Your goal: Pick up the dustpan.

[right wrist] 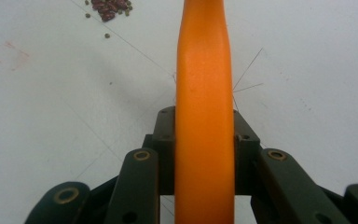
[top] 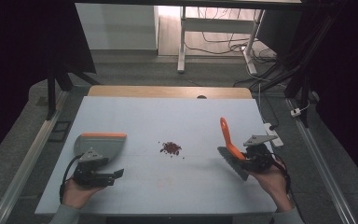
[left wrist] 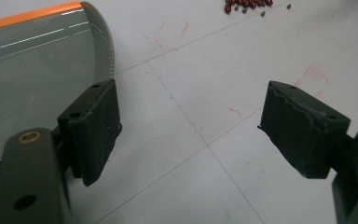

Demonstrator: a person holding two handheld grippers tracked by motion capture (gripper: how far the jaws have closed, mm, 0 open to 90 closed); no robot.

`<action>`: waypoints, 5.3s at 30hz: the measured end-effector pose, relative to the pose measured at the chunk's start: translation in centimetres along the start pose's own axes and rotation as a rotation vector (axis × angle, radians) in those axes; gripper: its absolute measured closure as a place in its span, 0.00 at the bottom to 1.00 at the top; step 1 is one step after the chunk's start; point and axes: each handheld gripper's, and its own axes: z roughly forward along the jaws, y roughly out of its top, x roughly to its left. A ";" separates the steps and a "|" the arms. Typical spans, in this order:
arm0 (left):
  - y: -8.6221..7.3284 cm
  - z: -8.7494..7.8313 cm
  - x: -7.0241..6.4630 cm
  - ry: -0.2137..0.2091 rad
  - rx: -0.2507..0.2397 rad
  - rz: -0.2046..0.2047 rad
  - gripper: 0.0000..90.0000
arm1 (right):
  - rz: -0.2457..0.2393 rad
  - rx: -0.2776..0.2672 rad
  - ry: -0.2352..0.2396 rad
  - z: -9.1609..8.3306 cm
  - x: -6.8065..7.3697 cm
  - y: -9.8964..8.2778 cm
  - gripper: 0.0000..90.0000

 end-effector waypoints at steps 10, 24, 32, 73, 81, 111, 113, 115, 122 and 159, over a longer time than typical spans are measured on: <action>0.2 0.0 0.0 -0.003 -0.008 -0.001 0.23 | -0.004 -0.001 0.005 -0.2 0.1 0.1 0.79; 0.3 0.0 0.0 -0.001 -0.005 -0.003 0.23 | -0.009 -0.013 0.004 -0.5 0.2 0.1 0.79; 0.9 -0.2 -0.3 0.016 0.017 0.002 0.23 | -0.001 -0.015 0.007 -0.5 0.0 0.1 0.79; 0.3 -5.3 4.1 0.143 0.188 -0.216 0.17 | -0.013 -0.030 -0.025 -1.2 0.1 0.0 0.79; -0.6 -3.7 5.4 0.144 0.234 -0.296 0.16 | -0.007 -0.024 -0.029 -1.2 0.1 0.0 0.79; -1.4 0.2 6.7 0.147 0.238 -0.391 0.56 | -0.015 -0.019 -0.030 -0.7 0.2 -0.1 0.79; -1.4 0.2 6.7 0.134 0.236 -0.396 0.59 | -0.014 -0.019 -0.031 -0.8 0.2 -0.1 0.79; -1.5 0.2 6.7 0.131 0.236 -0.396 0.64 | -0.008 -0.019 -0.033 -0.8 0.1 -0.2 0.79; -1.7 -0.1 7.1 0.123 0.221 -0.410 0.68 | -0.004 -0.021 -0.035 -0.9 -0.1 -0.3 0.79; -1.5 -2.6 7.4 -0.016 0.002 -0.188 0.68 | 0.026 -0.083 -0.021 -1.1 0.2 1.6 0.79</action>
